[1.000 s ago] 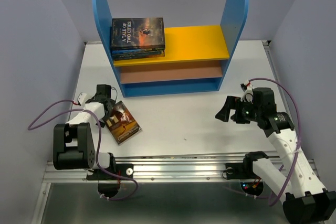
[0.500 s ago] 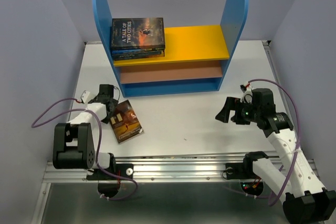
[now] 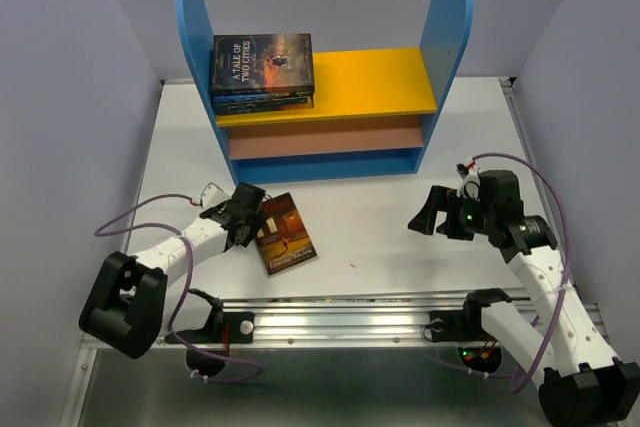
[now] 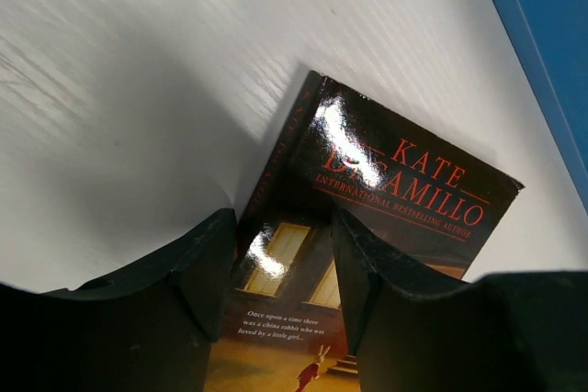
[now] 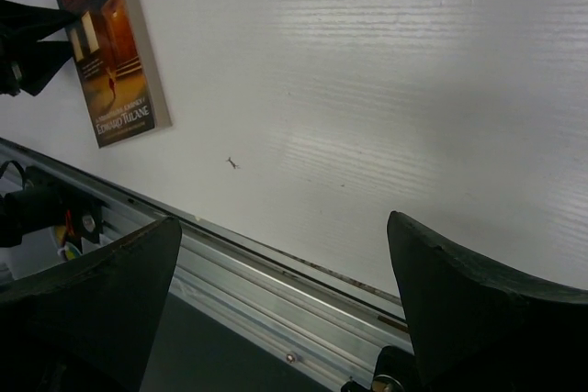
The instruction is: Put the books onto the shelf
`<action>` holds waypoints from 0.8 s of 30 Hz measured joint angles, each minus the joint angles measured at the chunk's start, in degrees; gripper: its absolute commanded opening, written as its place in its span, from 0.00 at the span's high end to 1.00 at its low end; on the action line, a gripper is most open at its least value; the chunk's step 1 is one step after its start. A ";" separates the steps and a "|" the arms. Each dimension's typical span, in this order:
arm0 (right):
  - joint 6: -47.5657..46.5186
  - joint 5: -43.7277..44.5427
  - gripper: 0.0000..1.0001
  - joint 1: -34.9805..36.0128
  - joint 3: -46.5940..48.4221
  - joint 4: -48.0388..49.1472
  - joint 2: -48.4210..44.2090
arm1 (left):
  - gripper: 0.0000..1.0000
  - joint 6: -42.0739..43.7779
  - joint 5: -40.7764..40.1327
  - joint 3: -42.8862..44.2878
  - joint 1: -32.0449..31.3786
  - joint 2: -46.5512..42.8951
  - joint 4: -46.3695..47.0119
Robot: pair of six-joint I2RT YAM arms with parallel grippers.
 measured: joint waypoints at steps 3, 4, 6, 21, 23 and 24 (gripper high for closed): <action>0.70 -0.63 0.00 0.00 -0.20 0.22 0.04 | 0.43 -1.84 -0.52 2.38 -3.96 3.23 -0.63; 0.81 -0.79 0.00 0.00 -0.37 0.46 0.07 | 0.44 -2.32 -0.50 3.13 -5.53 4.35 -0.52; 1.16 -1.51 0.00 0.00 -0.66 0.98 0.17 | 0.46 -3.32 -0.37 4.52 -8.24 6.43 0.04; 9.35 2.99 0.00 19.19 -5.81 14.82 9.86 | 0.46 -14.53 -0.31 10.32 -25.88 13.81 -0.07; 10.64 4.55 0.00 21.86 -6.10 18.03 14.14 | 0.46 -15.15 -0.37 10.88 -26.45 14.36 -0.39; 11.26 5.16 0.00 22.18 -6.21 19.12 15.63 | 0.46 -15.45 -0.39 11.08 -26.88 14.67 -0.39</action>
